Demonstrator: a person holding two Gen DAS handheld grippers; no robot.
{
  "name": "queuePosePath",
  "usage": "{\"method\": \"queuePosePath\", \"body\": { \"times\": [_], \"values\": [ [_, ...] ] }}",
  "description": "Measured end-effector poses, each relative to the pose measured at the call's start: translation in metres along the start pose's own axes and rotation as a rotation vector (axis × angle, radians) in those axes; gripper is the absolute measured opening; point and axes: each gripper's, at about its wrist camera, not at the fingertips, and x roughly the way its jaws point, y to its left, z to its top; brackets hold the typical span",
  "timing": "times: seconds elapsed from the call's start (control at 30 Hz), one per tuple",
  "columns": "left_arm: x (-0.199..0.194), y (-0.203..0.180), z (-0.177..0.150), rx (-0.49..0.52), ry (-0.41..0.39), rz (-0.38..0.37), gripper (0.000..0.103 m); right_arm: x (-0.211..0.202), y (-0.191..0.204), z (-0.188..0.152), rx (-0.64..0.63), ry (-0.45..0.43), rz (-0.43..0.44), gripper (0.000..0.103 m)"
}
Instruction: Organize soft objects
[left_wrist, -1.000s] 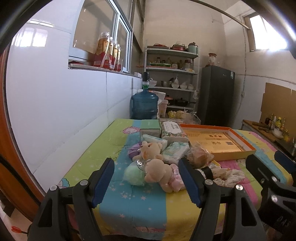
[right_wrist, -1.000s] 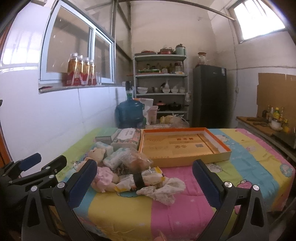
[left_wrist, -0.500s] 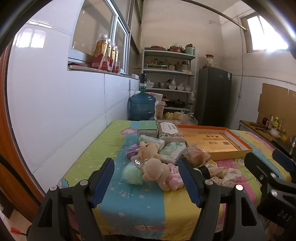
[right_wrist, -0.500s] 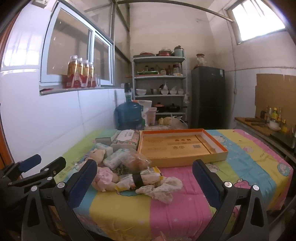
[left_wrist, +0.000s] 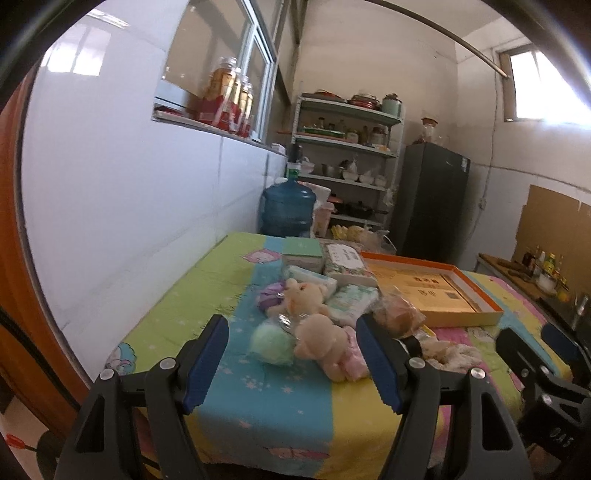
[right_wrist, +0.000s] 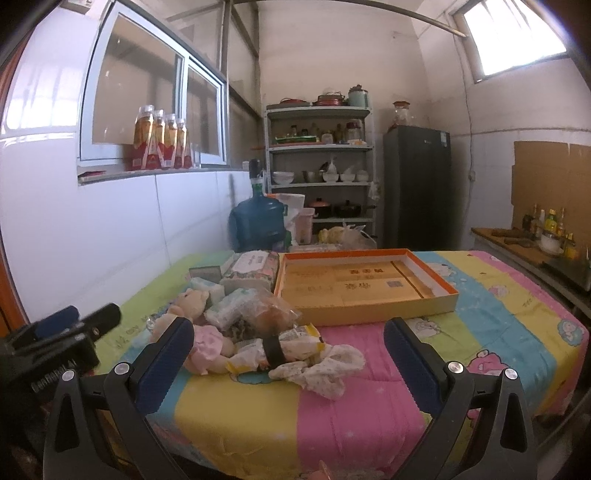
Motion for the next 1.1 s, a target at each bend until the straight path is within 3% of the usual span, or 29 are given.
{"method": "queuePosePath", "body": {
  "times": [0.13, 0.33, 0.57, 1.1],
  "values": [
    [0.008, 0.005, 0.002, 0.006, -0.011, 0.031, 0.072, 0.007, -0.01, -0.005, 0.018, 0.012, -0.011, 0.103],
    [0.028, -0.01, -0.001, 0.103, 0.015, 0.064, 0.073, 0.029, -0.024, -0.014, 0.048, 0.06, -0.017, 0.103],
    [0.044, -0.024, -0.006, 0.116, 0.053, 0.051, 0.073, 0.041, -0.03, -0.017, 0.054, 0.081, -0.001, 0.103],
    [0.042, -0.018, -0.011, 0.113, 0.043, 0.035, 0.073, 0.041, -0.032, -0.023, 0.031, 0.082, 0.022, 0.103]
  ]
}}
